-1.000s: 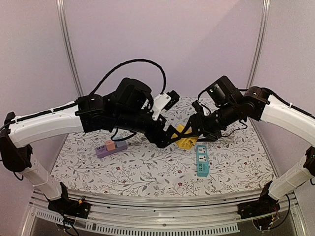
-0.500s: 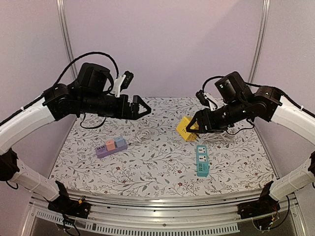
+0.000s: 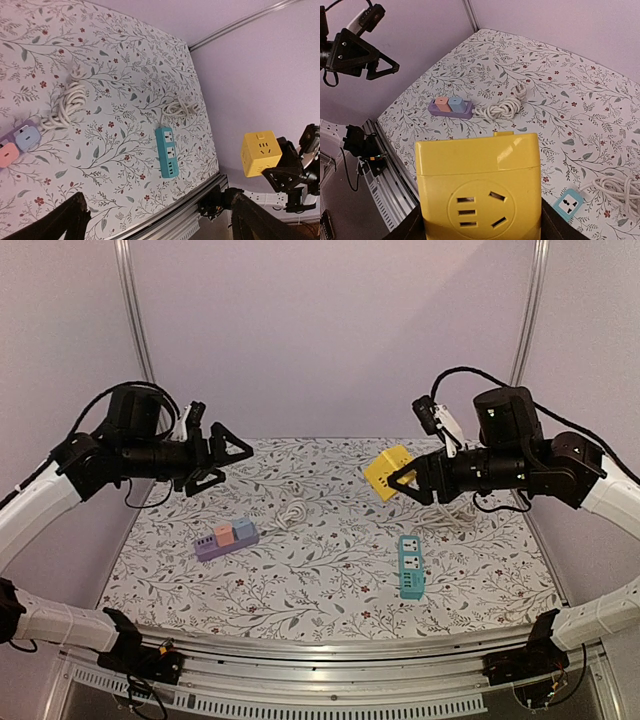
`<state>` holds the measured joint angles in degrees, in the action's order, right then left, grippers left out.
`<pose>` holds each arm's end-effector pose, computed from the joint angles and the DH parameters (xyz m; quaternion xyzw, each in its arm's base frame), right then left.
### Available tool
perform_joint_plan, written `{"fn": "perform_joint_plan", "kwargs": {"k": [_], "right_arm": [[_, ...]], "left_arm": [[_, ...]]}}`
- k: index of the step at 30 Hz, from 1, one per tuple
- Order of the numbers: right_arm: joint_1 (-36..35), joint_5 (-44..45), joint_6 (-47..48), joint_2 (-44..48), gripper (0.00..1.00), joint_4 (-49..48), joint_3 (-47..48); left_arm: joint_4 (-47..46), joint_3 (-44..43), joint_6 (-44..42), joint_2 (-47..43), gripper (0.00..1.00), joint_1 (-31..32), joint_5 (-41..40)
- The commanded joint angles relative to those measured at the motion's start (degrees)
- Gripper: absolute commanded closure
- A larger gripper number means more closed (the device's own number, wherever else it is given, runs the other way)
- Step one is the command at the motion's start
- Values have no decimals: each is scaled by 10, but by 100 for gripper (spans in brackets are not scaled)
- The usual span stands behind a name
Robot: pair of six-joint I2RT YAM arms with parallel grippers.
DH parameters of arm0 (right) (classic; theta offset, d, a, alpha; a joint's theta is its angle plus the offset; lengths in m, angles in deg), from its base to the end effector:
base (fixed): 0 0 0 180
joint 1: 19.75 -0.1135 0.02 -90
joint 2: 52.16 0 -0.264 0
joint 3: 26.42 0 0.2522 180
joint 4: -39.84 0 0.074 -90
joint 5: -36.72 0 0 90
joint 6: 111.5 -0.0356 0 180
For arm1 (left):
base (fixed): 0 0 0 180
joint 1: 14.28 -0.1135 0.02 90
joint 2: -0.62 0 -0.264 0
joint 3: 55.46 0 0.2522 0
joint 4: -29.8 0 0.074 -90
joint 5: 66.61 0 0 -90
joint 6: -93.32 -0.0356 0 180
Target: Insert the plug
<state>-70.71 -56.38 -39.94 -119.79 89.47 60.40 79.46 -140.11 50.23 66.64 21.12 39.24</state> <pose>0.1573 0.1971 0.3850 -0.2558 0.8292 0.3019 0.3948 0.1936 -0.1495 0.3795 -0.0189 0.8646 -0.4112 0.2881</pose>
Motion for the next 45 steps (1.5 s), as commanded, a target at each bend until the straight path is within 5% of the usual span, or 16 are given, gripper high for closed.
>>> {"fn": "perform_joint_plan", "kwargs": {"k": [1,6,14,26,45], "right_arm": [[-10,20,49,10,100,-62,-8],[-26,22,77,-3,100,-76,-6],[-60,17,137,-27,100,-110,-5],[-101,6,170,-71,100,-127,21],[-143,14,176,-117,100,-116,65]], "left_arm": [[-66,80,79,-67,0,-56,25],[-6,52,49,-49,0,-65,85],[-33,23,66,-13,0,-55,212],[-60,-56,73,85,1,61,217],[-116,-77,102,166,3,101,287]]}}
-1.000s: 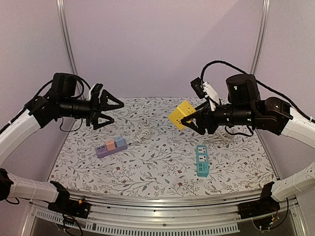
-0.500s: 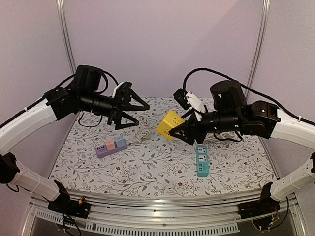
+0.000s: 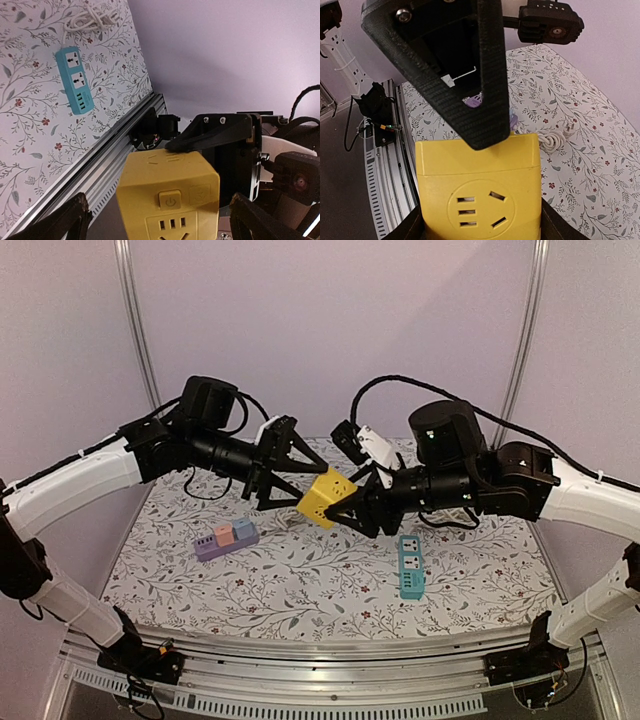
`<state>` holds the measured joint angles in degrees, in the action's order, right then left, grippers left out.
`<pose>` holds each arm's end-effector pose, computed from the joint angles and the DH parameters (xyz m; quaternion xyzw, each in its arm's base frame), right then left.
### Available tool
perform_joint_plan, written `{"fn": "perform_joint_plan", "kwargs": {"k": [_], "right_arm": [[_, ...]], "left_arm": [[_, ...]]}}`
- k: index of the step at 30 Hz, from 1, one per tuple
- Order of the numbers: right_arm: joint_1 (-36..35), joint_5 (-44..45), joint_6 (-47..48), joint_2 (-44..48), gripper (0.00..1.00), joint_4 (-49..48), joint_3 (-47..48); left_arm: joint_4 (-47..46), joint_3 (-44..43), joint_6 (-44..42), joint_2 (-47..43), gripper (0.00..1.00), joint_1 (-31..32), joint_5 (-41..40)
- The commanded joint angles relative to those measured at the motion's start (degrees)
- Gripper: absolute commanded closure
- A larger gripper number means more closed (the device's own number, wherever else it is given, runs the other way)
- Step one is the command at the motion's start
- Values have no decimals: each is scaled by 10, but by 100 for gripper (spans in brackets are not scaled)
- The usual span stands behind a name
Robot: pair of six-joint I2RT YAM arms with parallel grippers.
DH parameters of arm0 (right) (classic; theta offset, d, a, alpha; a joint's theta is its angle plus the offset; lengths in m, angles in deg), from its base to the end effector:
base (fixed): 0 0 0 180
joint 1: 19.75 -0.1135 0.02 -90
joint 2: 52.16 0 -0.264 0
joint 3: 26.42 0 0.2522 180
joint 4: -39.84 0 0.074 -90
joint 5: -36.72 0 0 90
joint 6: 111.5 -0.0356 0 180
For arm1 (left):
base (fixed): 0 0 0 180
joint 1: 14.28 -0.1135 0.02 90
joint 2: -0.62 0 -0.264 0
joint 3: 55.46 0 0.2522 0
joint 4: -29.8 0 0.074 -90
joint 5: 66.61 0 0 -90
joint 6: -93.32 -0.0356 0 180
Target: Insert the plug
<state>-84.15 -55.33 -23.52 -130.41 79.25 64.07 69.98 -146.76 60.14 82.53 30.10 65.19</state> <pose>0.1329 0.2803 0.3754 -0.4499 0.7251 0.2982 0.4277 0.2107 -0.2394 0.3646 0.0872 0.8266 -0.5535 0.0533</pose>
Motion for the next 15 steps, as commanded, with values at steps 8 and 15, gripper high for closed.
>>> {"fn": "perform_joint_plan", "kwargs": {"k": [8,15], "right_arm": [[-10,17,14,-11,100,-12,28],[-12,46,39,-9,100,-1,33]], "left_arm": [[-18,-6,2,11,6,11,64],[15,-6,-15,25,15,12,86]]}}
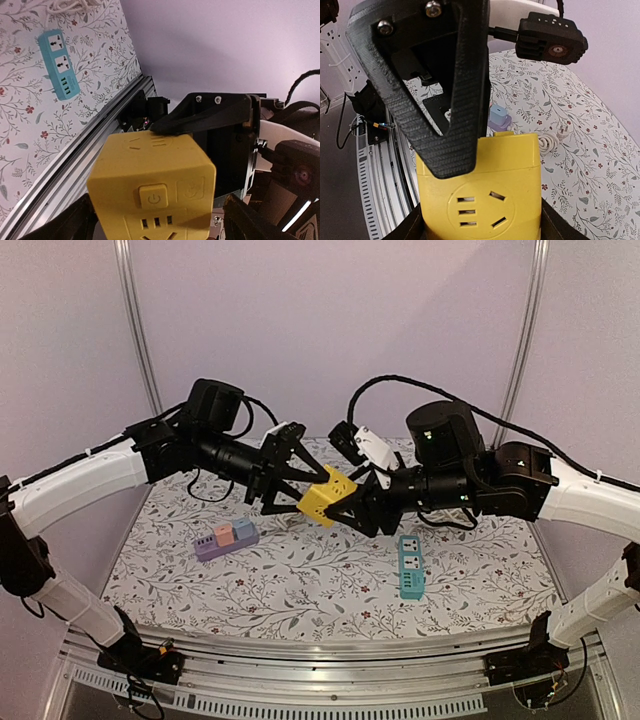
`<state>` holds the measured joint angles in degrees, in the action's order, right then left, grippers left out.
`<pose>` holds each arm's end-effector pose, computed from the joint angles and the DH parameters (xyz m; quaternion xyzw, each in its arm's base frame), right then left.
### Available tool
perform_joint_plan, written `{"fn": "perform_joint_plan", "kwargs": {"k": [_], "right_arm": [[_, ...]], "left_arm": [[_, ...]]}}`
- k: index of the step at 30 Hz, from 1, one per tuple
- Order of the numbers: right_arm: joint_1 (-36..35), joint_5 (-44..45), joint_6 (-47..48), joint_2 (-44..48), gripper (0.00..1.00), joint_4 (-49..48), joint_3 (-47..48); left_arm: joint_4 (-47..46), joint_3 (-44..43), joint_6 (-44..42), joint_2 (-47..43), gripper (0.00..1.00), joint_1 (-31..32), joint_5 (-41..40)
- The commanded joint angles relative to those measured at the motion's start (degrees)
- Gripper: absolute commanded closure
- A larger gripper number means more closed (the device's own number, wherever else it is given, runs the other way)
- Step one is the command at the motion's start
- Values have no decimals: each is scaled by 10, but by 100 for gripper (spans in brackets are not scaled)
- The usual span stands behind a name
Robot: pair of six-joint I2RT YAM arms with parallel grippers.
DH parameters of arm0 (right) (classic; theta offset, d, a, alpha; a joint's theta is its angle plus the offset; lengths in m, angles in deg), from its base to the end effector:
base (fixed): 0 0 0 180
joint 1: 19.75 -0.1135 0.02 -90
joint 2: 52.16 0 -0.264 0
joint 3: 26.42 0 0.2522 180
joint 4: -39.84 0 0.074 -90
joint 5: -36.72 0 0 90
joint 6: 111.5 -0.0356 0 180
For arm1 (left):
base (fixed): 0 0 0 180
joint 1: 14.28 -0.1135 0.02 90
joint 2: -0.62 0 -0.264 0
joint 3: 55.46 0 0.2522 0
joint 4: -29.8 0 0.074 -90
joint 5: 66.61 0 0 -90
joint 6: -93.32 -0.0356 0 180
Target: Insert the plug
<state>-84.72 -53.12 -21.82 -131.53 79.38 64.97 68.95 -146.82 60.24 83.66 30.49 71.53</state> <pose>0.1334 0.2855 0.3748 -0.4566 0.7229 0.2788 0.4373 0.2096 -0.2452 0.3619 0.1162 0.8109 -0.5735 0.0096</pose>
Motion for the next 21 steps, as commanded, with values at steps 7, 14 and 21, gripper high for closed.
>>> {"fn": "perform_joint_plan", "kwargs": {"k": [7,14,21], "right_arm": [[-13,45,37,-2,100,6,29],[-23,57,53,-8,100,16,31],[-30,59,63,-15,100,22,38]], "left_arm": [[28,-14,-16,33,33,10,42],[40,-25,-21,46,36,12,49],[46,-27,-23,48,32,14,52]]}}
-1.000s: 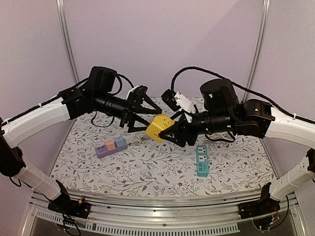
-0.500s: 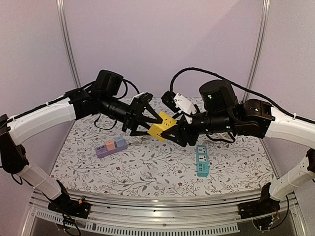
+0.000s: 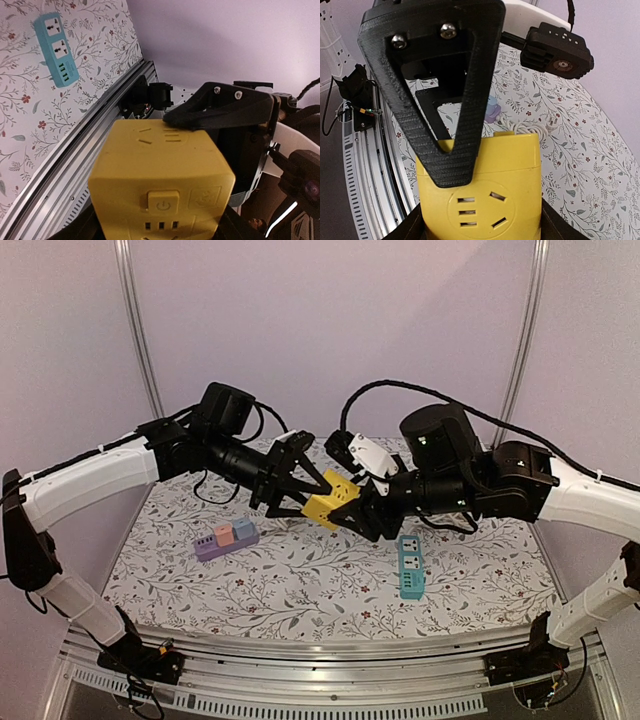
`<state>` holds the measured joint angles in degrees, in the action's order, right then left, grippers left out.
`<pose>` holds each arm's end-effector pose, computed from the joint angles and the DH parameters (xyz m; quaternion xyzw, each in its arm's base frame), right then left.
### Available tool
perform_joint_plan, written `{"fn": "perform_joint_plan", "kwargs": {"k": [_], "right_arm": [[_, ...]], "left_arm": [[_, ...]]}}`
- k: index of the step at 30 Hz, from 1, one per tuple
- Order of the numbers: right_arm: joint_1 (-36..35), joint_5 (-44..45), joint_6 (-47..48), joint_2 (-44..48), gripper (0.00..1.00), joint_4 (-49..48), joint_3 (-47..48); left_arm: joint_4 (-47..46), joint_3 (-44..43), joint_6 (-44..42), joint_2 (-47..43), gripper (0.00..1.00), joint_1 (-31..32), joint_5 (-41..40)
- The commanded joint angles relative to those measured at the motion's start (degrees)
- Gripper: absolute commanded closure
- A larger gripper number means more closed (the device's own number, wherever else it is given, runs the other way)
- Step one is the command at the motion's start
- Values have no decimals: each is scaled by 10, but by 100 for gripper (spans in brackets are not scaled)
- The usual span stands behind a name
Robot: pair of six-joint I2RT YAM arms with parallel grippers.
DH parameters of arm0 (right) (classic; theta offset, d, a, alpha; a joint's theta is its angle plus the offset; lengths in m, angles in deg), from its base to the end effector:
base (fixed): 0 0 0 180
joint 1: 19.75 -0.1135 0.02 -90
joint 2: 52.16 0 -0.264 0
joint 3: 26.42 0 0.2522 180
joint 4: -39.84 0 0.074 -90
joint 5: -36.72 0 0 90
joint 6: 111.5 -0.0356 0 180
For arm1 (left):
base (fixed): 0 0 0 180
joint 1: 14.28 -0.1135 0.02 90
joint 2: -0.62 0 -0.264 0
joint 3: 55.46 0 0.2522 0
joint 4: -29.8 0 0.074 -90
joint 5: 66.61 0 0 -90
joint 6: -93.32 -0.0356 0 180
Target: Insert the plug
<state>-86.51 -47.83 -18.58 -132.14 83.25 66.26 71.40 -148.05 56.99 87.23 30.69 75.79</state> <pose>0.1271 0.2874 0.3730 -0.4766 0.7259 0.2262 0.4412 0.2157 -0.2553 0.3476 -0.1406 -0.8111 0.5669 0.0306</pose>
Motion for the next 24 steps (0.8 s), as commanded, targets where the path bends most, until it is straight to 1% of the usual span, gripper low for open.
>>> {"fn": "perform_joint_plan", "kwargs": {"k": [1,4,7,11,14,15,16,17,18,19,20,21,22,24], "right_arm": [[-13,5,31,-11,100,-17,27],[-17,5,34,-16,100,-14,31],[-19,8,33,-21,100,-11,32],[-20,11,30,-23,100,-12,32],[-20,18,28,-24,100,-12,31],[-20,22,27,-24,100,-12,30],[-20,27,27,-23,100,-11,30],[-20,35,25,-23,95,-8,31],[-20,47,21,-24,86,-6,33],[-20,70,13,-24,68,-4,33],[-20,96,-12,-22,44,0,31],[-20,125,-38,-18,27,1,22],[-20,140,-52,-9,17,1,11],[-20,167,-75,6,2,2,-10]], "left_arm": [[22,-15,8,13,29,12,9],[22,-22,7,15,28,12,6],[22,-25,3,17,33,12,2],[25,-23,1,17,45,13,0],[33,-23,-4,16,50,12,1],[35,-23,-6,14,56,12,1],[36,-22,-7,13,66,12,2],[36,-21,-7,12,78,12,3],[37,-21,-7,12,93,12,2],[43,-24,-10,11,100,12,-4],[56,-28,-20,11,100,10,-20],[74,-36,-29,11,100,9,-38],[92,-42,-39,10,100,8,-55],[118,-48,-50,8,100,7,-84]]}}
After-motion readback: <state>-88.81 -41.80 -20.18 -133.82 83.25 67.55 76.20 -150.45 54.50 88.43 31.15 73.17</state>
